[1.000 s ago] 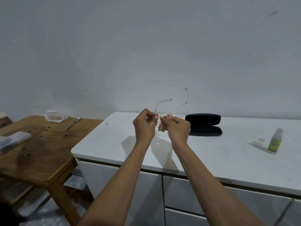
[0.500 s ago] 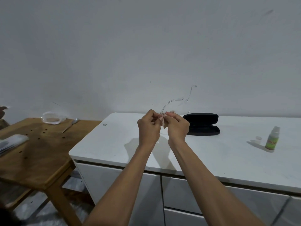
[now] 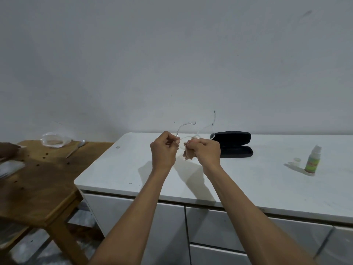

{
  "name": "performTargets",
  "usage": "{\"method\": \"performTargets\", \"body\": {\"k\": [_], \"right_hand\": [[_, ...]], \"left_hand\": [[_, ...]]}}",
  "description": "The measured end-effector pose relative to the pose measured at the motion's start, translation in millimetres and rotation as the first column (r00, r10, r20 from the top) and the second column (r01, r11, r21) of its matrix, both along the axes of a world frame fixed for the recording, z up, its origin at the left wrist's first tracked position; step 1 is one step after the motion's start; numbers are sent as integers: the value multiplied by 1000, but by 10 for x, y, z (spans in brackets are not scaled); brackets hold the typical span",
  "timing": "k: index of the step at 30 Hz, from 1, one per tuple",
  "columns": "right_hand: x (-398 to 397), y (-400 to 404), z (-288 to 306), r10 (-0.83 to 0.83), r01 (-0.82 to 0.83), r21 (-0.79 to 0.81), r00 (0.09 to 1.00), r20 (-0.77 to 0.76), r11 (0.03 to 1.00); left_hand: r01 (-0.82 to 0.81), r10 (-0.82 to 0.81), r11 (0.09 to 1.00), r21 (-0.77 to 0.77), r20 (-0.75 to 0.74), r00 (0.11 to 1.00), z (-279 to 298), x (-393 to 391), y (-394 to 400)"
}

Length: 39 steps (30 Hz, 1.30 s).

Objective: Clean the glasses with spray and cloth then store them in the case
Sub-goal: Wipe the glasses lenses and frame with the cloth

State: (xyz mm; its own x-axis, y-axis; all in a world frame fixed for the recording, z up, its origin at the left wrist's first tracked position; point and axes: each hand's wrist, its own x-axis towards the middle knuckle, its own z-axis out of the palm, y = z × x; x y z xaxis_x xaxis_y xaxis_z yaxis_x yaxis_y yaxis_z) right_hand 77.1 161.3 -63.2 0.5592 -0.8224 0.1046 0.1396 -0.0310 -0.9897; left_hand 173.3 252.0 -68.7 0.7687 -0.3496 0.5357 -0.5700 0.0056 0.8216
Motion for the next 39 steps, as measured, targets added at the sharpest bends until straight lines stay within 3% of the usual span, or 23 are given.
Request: {"method": "performTargets", "body": {"k": [4,8,12,16,21,23,28,31,35,39], "right_hand": [[98,129,26,-214,211,34,970,117,977],[246,165,60,-319,282,179,920,229,942],[274,83,42,-191,128,241,947,258,962],[162,-72,51,57,-81,140,984,168,987],[43,-90,48,180,-184,78,982,64,980],[35,-40,23,120,-126,90,991,67,988],[184,190,28,-279,267,99,951,136,958],[296,267,106,-371,320,227,898,237,920],[400,213,121,-349,269,297,899,264,916],[382,131,96,-122,91,169,976,183,981]], "left_hand": [[12,-12,1000,-17,26,1000,54,-57,3],[41,-39,999,-19,77,996,98,-182,-53],[40,-40,999,-8,70,997,109,-169,-105],[41,-41,999,-18,37,998,125,-104,-51],[26,-27,1000,10,24,999,101,48,12],[19,-20,1000,24,23,1000,88,89,27],[-5,0,999,45,111,994,77,27,4],[-1,-6,999,48,149,989,102,-38,-25],[3,-7,1000,29,150,989,159,-85,-30],[1,-3,1000,18,123,992,209,-10,-19]]}}
